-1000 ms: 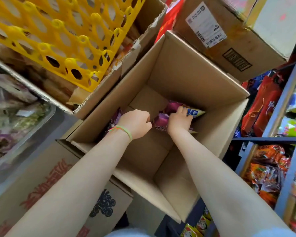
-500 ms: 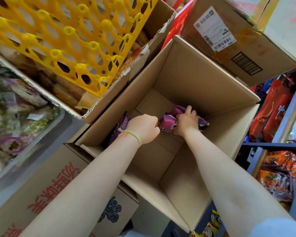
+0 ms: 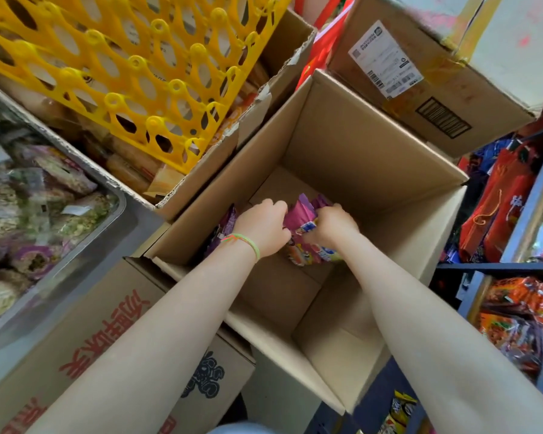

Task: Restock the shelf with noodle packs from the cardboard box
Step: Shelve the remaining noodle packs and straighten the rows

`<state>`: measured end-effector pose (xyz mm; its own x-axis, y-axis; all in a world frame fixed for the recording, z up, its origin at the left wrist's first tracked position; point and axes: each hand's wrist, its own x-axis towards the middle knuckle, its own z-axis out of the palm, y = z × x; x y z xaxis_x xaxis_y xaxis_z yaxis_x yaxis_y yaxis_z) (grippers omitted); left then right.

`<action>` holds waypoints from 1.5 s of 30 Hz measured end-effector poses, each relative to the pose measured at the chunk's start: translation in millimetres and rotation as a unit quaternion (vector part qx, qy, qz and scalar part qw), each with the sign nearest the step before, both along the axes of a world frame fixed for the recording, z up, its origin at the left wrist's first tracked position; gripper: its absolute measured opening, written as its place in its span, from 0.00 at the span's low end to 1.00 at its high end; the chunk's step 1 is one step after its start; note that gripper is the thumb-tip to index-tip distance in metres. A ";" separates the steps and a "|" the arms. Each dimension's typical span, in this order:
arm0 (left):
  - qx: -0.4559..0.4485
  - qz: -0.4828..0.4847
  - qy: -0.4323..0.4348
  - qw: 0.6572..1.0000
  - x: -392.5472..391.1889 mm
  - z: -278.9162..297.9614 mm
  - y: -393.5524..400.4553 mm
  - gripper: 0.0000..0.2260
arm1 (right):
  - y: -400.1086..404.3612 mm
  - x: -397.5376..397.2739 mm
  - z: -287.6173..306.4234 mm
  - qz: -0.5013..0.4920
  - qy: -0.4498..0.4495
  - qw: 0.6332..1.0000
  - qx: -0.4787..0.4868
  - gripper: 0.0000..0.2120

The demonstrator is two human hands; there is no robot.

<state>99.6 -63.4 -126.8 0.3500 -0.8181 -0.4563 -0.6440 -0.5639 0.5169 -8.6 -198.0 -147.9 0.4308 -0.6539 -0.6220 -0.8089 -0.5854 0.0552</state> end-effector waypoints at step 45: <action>-0.116 -0.657 0.499 0.553 -699.2 453.6 268.2 0.26 | 583.7 -666.7 546.2 -0.507 -0.191 0.717 -0.439 0.15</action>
<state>-599.6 204.9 326.7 -0.9478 -0.1440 0.2847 0.2522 0.2086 0.9449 -675.3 385.7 398.2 -0.5125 -0.8190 0.2579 -0.8487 0.4376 -0.2970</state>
